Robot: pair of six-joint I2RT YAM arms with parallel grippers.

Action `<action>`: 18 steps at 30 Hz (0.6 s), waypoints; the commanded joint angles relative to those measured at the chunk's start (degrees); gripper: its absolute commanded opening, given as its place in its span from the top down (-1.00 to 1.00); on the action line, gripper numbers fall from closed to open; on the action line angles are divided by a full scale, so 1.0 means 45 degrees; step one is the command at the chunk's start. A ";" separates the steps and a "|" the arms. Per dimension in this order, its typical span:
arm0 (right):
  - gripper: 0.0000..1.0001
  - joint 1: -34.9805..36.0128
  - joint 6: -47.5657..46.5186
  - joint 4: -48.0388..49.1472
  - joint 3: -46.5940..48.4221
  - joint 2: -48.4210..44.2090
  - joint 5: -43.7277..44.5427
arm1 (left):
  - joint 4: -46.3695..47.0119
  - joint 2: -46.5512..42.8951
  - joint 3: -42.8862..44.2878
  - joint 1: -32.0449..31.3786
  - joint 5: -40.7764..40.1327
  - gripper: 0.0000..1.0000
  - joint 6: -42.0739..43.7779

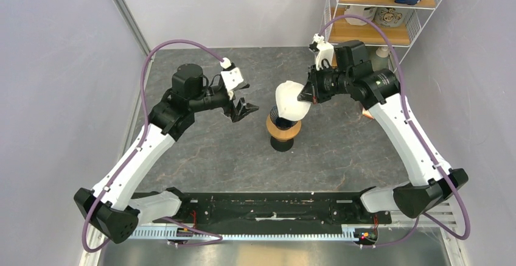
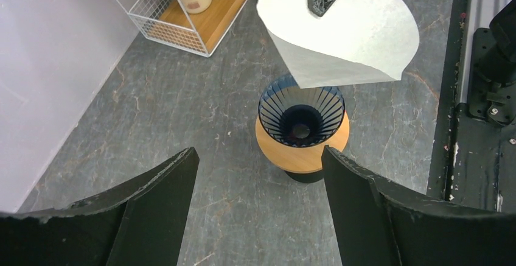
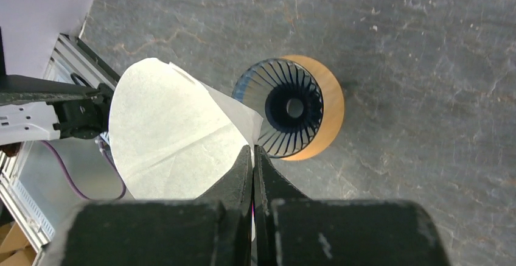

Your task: Place the coffee filter in the dripper

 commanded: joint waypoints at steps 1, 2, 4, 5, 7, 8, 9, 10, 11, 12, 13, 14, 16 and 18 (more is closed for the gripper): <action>1.00 -0.0011 -0.0498 -0.0730 0.0037 0.0044 0.0032 | 0.0208 -0.0598 -0.0388 0.0064 -0.0445 -0.65 -0.0577; 1.00 -0.0018 -0.0527 -0.0555 -0.0130 0.0083 -0.0007 | 0.0165 -0.0669 -0.0462 0.0060 -0.0444 -0.65 -0.0564; 1.00 -0.0010 -0.0531 -0.0160 -0.0467 0.0209 -0.0037 | 0.0097 -0.0770 -0.0558 0.0060 -0.0444 -0.65 -0.0531; 1.00 -0.0007 -0.0569 0.0071 -0.0648 0.0279 -0.0112 | 0.0024 -0.0801 -0.0554 0.0064 -0.0445 -0.65 -0.0497; 1.00 -0.0012 -0.0574 0.0470 -0.0953 0.0394 -0.0132 | -0.0125 -0.0820 -0.0500 0.0065 -0.0497 -0.65 -0.0353; 1.00 -0.0007 -0.0642 0.0660 -0.1069 0.0464 -0.0174 | -0.0210 -0.0828 -0.0458 0.0064 -0.0509 -0.65 -0.0268; 1.00 -0.0012 -0.0716 0.0817 -0.1209 0.0522 -0.0143 | -0.0272 -0.0833 -0.0419 0.0065 -0.0522 -0.65 -0.0201; 1.00 -0.0007 -0.0748 0.0960 -0.1298 0.0600 -0.0109 | -0.0303 -0.0819 -0.0383 0.0065 -0.0520 -0.65 -0.0156; 1.00 -0.0022 -0.0789 0.1077 -0.1378 0.0663 -0.0108 | -0.0322 -0.0814 -0.0349 0.0065 -0.0505 -0.65 -0.0136; 1.00 -0.0020 -0.0848 0.1198 -0.1422 0.0768 -0.0131 | -0.0364 -0.0794 -0.0311 0.0065 -0.0476 -0.65 -0.0137; 1.00 -0.0015 -0.0854 0.1307 -0.1425 0.0880 -0.0123 | -0.0393 -0.0771 -0.0272 0.0065 -0.0413 -0.65 -0.0121; 1.00 -0.0008 -0.0872 0.1386 -0.1425 0.0969 -0.0117 | -0.0408 -0.0760 -0.0246 0.0063 -0.0366 -0.65 -0.0120; 1.00 -0.0009 -0.0891 0.1472 -0.1372 0.1185 -0.0217 | -0.0404 -0.0718 -0.0205 0.0065 -0.0328 -0.65 -0.0124; 0.63 -0.0009 -0.0875 0.1458 -0.1309 0.1397 -0.0235 | -0.0448 -0.0660 -0.0168 0.0060 -0.0327 -0.65 -0.0099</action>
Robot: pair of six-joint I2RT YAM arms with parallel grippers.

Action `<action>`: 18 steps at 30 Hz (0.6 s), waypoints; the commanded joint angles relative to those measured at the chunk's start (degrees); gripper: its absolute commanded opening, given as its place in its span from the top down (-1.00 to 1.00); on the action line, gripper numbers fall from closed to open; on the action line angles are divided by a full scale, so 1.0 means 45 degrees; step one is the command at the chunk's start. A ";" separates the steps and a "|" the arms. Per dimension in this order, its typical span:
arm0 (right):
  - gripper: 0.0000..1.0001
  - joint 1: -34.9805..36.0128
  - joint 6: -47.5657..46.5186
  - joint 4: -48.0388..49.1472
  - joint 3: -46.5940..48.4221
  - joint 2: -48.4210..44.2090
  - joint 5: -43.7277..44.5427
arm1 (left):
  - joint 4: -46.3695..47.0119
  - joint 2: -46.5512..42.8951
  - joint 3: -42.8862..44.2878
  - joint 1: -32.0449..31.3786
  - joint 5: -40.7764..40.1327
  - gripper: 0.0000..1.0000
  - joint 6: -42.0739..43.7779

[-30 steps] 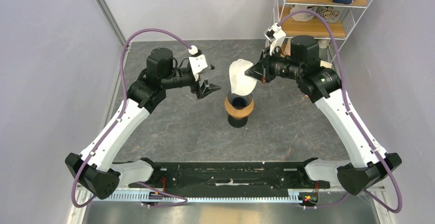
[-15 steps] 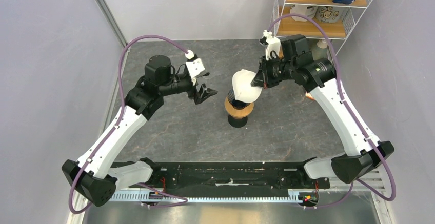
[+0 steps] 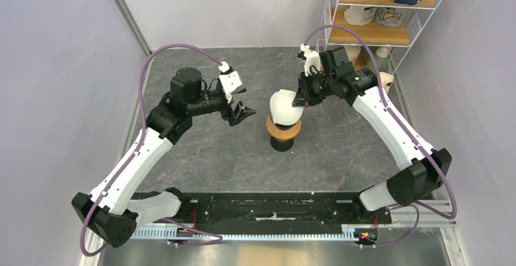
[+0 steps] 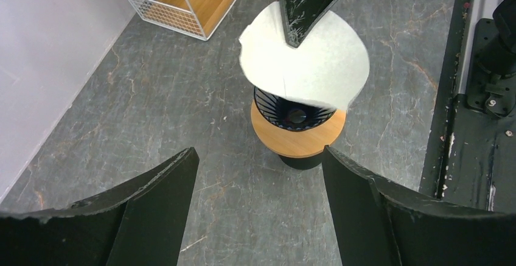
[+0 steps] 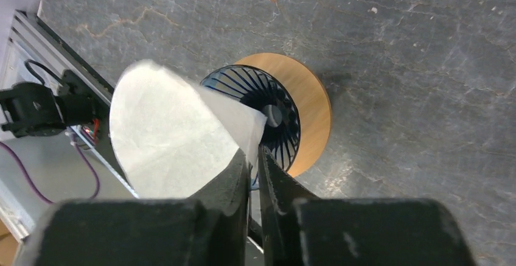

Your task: Place the coffee filter in the dripper

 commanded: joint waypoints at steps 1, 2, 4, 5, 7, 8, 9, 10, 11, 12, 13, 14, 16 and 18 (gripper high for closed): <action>0.35 -0.0008 -0.0232 0.0734 0.0153 0.0294 -0.0186 | 0.0033 -0.0076 0.0403 0.0043 0.0144 -0.64 0.0019; 0.17 -0.0013 -0.0257 0.0694 0.0204 0.0358 -0.0158 | -0.0020 -0.0038 0.0439 0.0045 0.0144 -0.65 0.0040; -0.02 -0.0007 -0.0247 0.0560 0.0442 0.0490 -0.0155 | -0.0110 0.0015 0.0521 0.0044 0.0135 -0.65 0.0055; -0.12 -0.0012 -0.0267 0.0535 0.0552 0.0505 -0.0155 | -0.0150 0.0042 0.0541 0.0045 0.0120 -0.65 0.0050; -0.18 -0.0027 -0.0369 0.0497 0.0707 0.0533 -0.0153 | -0.0191 0.0059 0.0557 0.0045 0.0053 -0.65 0.0065; -0.19 -0.0041 -0.0442 0.0477 0.0751 0.0530 -0.0110 | -0.0222 0.0057 0.0543 0.0040 0.0013 -0.65 0.0070; -0.20 -0.0062 -0.0565 0.0439 0.0806 0.0527 -0.0073 | -0.0230 0.0065 0.0542 0.0048 -0.0038 -0.65 0.0080; -0.20 -0.0092 -0.0641 0.0410 0.0882 0.0526 -0.0045 | -0.0231 0.0059 0.0527 0.0055 -0.0101 -0.64 0.0058; -0.21 -0.0122 -0.0808 0.0361 0.0970 0.0526 -0.0027 | -0.0231 0.0079 0.0522 0.0064 -0.0187 -0.64 -0.0005; -0.23 -0.0178 -0.0934 0.0325 0.1072 0.0503 -0.0004 | -0.0230 0.0076 0.0523 0.0065 -0.0303 -0.64 -0.0106; -0.23 -0.0198 -0.1158 0.0273 0.1211 0.0454 -0.0082 | -0.0202 0.0088 0.0504 0.0082 -0.0426 -0.64 -0.0223; -0.25 -0.0226 -0.1480 0.0218 0.1365 0.0426 -0.0192 | -0.0111 0.0101 0.0485 0.0094 -0.0744 -0.64 -0.0449; -0.30 -0.0229 -0.2275 0.0036 0.1664 0.0253 -0.0721 | -0.0015 0.0231 0.0573 0.0242 -0.1598 -0.64 -0.1090; -0.31 -0.0223 -0.3343 -0.0408 0.1973 0.0157 -0.1803 | -0.0228 0.0547 0.0968 0.0682 -0.1884 -0.63 -0.1839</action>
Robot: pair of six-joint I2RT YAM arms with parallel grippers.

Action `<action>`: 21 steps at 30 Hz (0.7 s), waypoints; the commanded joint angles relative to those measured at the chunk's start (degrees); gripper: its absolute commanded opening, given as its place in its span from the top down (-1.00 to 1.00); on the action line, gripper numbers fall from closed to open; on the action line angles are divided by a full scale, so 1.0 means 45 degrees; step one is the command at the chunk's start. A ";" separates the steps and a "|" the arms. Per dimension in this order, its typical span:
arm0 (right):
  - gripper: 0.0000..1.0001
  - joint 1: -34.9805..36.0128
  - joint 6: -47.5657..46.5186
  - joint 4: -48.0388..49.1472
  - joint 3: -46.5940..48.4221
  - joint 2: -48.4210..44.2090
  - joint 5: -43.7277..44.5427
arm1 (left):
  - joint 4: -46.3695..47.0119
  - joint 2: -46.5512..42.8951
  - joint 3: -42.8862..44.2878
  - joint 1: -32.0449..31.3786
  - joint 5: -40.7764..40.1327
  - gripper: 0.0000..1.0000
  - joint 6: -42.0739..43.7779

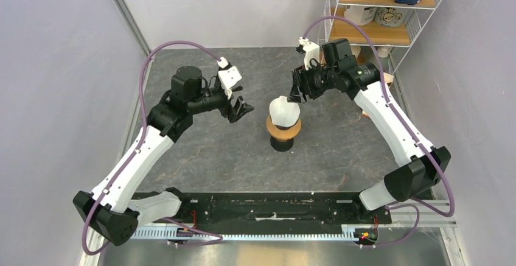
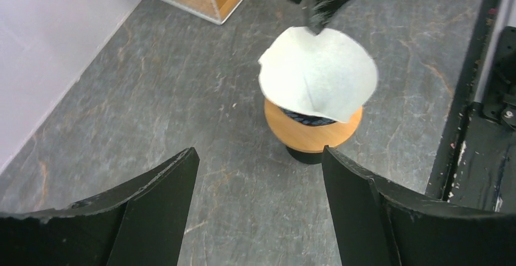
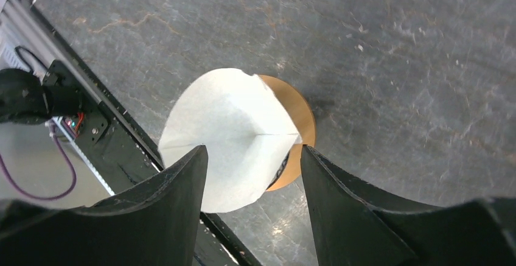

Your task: Place the coffee filter in the dripper

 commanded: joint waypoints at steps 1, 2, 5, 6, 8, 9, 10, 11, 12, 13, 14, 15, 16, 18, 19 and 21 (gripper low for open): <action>-0.32 -0.0021 -0.2436 -0.0615 0.1150 -0.0431 -0.2160 | -0.0312 0.0596 0.1138 0.0811 -0.1121 -0.64 -0.1918; -0.30 0.0011 -0.2662 -0.0820 0.1293 -0.0412 -0.2604 | -0.0532 0.0817 0.1416 0.1098 -0.1040 -0.64 -0.2287; -0.23 0.0265 -0.3282 -0.1365 0.1539 -0.0158 -0.2878 | -0.0781 0.1286 0.1995 0.1788 -0.0688 -0.62 -0.3446; -0.22 0.0357 -0.3495 -0.1567 0.1565 -0.0021 -0.2842 | -0.0735 0.1370 0.2054 0.1946 -0.0642 -0.62 -0.3757; -0.19 0.0453 -0.3798 -0.1716 0.1443 0.0147 -0.2752 | -0.0563 0.1452 0.2071 0.2203 -0.0469 -0.61 -0.4133; -0.19 0.0503 -0.3997 -0.1712 0.1302 0.0188 -0.2646 | -0.0463 0.1484 0.2044 0.2292 -0.0405 -0.61 -0.4428; -0.18 0.0516 -0.4158 -0.1657 0.1062 0.0202 -0.2539 | -0.0383 0.1474 0.2008 0.2382 -0.0384 -0.61 -0.4706; -0.16 0.0555 -0.4294 -0.1572 0.0875 0.0183 -0.2508 | -0.0333 0.1495 0.1969 0.2434 -0.0213 -0.61 -0.4819; -0.15 0.0558 -0.4422 -0.1509 0.0544 0.0156 -0.2485 | -0.0301 0.1495 0.1921 0.2472 0.0043 -0.60 -0.4903; -0.14 0.0569 -0.4474 -0.1375 0.0268 0.0090 -0.2440 | -0.0193 0.1489 0.1802 0.2478 0.0507 -0.59 -0.4976; -0.13 0.0567 -0.4531 -0.1304 -0.0016 0.0034 -0.2406 | 0.0020 0.1486 0.1649 0.2490 0.1184 -0.58 -0.5209; -0.12 0.0568 -0.4569 -0.1279 -0.0259 -0.0035 -0.2405 | 0.0361 0.1499 0.1402 0.2460 0.1623 -0.57 -0.5621; -0.12 0.0570 -0.4613 -0.1278 -0.0417 -0.0114 -0.2388 | 0.0709 0.1563 0.1179 0.2458 0.2008 -0.57 -0.6264; -0.11 0.0568 -0.4672 -0.1295 -0.0594 -0.0288 -0.2266 | 0.0996 0.1913 0.0970 0.2444 0.2572 -0.57 -0.7292; -0.10 0.0568 -0.4718 -0.1342 -0.0625 -0.0378 -0.2226 | 0.1018 0.2138 0.0939 0.2438 0.2857 -0.58 -0.7655; -0.06 0.0568 -0.4777 -0.1465 -0.0663 -0.0495 -0.2124 | 0.1025 0.2688 0.0931 0.2289 0.3291 -0.57 -0.8166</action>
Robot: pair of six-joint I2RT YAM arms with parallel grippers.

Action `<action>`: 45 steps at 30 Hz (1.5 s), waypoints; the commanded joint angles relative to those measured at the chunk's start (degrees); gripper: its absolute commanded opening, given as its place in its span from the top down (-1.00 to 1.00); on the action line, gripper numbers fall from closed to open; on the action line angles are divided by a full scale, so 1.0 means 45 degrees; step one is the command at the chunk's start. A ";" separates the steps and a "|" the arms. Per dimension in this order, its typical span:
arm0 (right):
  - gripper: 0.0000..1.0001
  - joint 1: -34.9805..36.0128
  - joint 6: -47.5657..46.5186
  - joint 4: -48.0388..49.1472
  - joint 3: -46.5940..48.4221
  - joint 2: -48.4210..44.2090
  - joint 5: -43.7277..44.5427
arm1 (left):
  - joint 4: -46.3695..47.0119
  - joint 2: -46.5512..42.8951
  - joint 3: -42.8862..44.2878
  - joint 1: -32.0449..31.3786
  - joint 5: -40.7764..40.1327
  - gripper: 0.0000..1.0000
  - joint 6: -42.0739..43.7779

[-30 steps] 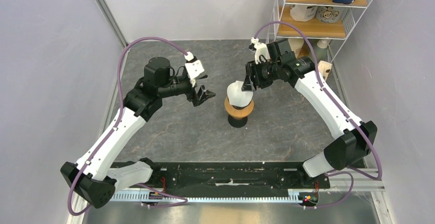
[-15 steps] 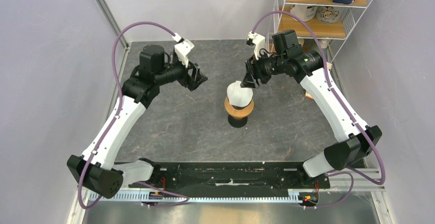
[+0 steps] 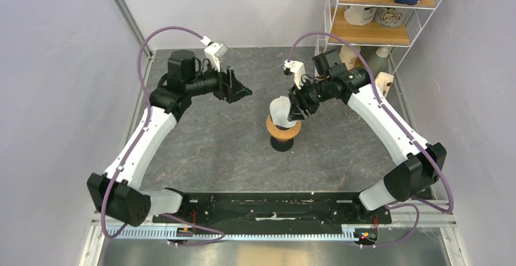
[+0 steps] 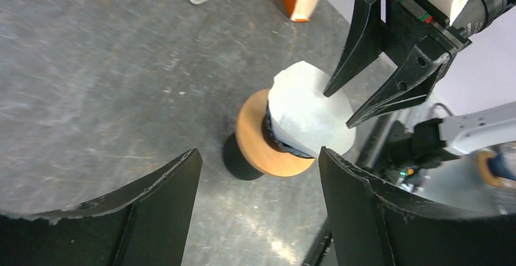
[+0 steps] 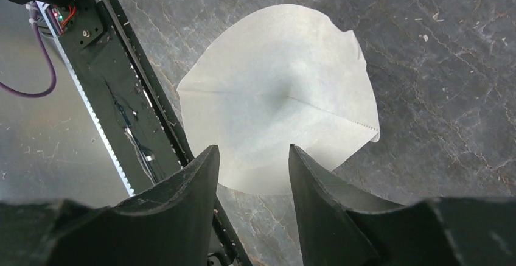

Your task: Place the coffee filter in the dripper

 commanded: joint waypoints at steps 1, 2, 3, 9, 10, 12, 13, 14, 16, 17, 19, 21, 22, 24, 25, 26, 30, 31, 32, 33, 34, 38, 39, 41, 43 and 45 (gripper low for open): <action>-0.05 0.0029 -0.0500 -0.0034 -0.0053 -0.0608 0.0124 | 0.0780 0.1046 -0.0222 -0.0286 0.1701 -0.57 -0.2226; -0.03 0.0029 -0.0520 -0.0063 -0.0152 -0.0659 0.0169 | 0.0805 0.1237 -0.0190 -0.0487 0.1639 -0.57 -0.2184; -0.02 0.0029 -0.0540 -0.0067 -0.0266 -0.0679 0.0205 | 0.0725 0.1406 -0.0099 -0.0681 0.1540 -0.58 -0.2016; 0.01 0.0023 -0.0404 0.0052 -0.0483 -0.0706 0.0366 | 0.0061 0.2422 0.0683 -0.1918 0.0329 -0.59 -0.1447; 0.02 0.0028 -0.0418 0.0055 -0.0504 -0.0698 0.0400 | -0.0084 0.2549 0.0736 -0.2029 0.0199 -0.59 -0.1308; 0.03 0.0028 -0.0443 0.0057 -0.0518 -0.0695 0.0492 | -0.0453 0.2965 0.0959 -0.2247 -0.0153 -0.59 -0.1040; 0.03 0.0029 -0.0476 0.0055 -0.0530 -0.0703 0.0531 | -0.0597 0.3122 0.1074 -0.2332 -0.0317 -0.59 -0.0886; 0.03 0.0026 -0.0485 0.0053 -0.0538 -0.0706 0.0568 | -0.0702 0.3272 0.1170 -0.2393 -0.0510 -0.59 -0.0778; 0.03 0.0021 -0.0542 0.0054 -0.0544 -0.0701 0.0620 | -0.0738 0.3528 0.1303 -0.2484 -0.0695 -0.59 -0.0744; 0.04 0.0021 -0.0560 0.0051 -0.0538 -0.0687 0.0621 | -0.0784 0.3676 0.1433 -0.2519 -0.0775 -0.58 -0.0722; 0.06 0.0029 -0.0541 0.0038 -0.0519 -0.0611 0.0674 | -0.1050 0.4063 0.1841 -0.2731 -0.1189 -0.56 -0.0510; 0.11 0.0029 -0.0494 0.0051 -0.0519 -0.0537 0.0766 | -0.1306 0.4309 0.2097 -0.2834 -0.1433 -0.55 -0.0258; 0.13 0.0034 -0.0446 0.0034 -0.0518 -0.0520 0.0831 | -0.1397 0.4393 0.2209 -0.2856 -0.1526 -0.55 -0.0204; 0.18 0.0029 -0.0443 0.0014 -0.0499 -0.0545 0.0884 | -0.1580 0.4552 0.2366 -0.2881 -0.1695 -0.55 -0.0107; 0.21 0.0029 -0.0443 0.0015 -0.0518 -0.0568 0.0926 | -0.1663 0.4631 0.2425 -0.2876 -0.1804 -0.54 -0.0025; 0.25 0.0037 -0.0442 0.0013 -0.0537 -0.0575 0.0996 | -0.1756 0.4656 0.2498 -0.2881 -0.1957 -0.53 0.0049; 0.34 0.0029 -0.0481 -0.0114 -0.0581 -0.0541 0.1243 | -0.2057 0.4766 0.2569 -0.2881 -0.2269 -0.51 0.0271; 0.36 0.0024 -0.0482 -0.0141 -0.0577 -0.0514 0.1289 | -0.2103 0.4778 0.2571 -0.2876 -0.2278 -0.50 0.0281; 0.38 0.0040 -0.0482 -0.0156 -0.0577 -0.0495 0.1331 | -0.2121 0.4771 0.2560 -0.2876 -0.2283 -0.50 0.0309; 0.40 0.0048 -0.0477 -0.0162 -0.0577 -0.0475 0.1393 | -0.2117 0.4796 0.2551 -0.2878 -0.2283 -0.49 0.0311; 0.41 0.0048 -0.0482 -0.0194 -0.0577 -0.0453 0.1447 | -0.2121 0.4802 0.2550 -0.2886 -0.2283 -0.49 0.0328; 0.44 0.0090 -0.0503 -0.0280 -0.0597 -0.0379 0.1689 | -0.2173 0.4901 0.2535 -0.2876 -0.2371 -0.47 0.0350; 0.44 0.0086 -0.0517 -0.0280 -0.0615 -0.0381 0.1778 | -0.2183 0.4922 0.2533 -0.2876 -0.2380 -0.47 0.0350; 0.45 0.0110 -0.0538 -0.0275 -0.0655 -0.0377 0.1860 | -0.2219 0.4988 0.2541 -0.2876 -0.2335 -0.46 0.0350; 0.45 0.0109 -0.0560 -0.0289 -0.0728 -0.0366 0.1885 | -0.2216 0.5042 0.2519 -0.2876 -0.2272 -0.46 0.0313; 0.46 0.0128 -0.0579 -0.0297 -0.0815 -0.0322 0.1924 | -0.2220 0.5064 0.2502 -0.2876 -0.2244 -0.45 0.0277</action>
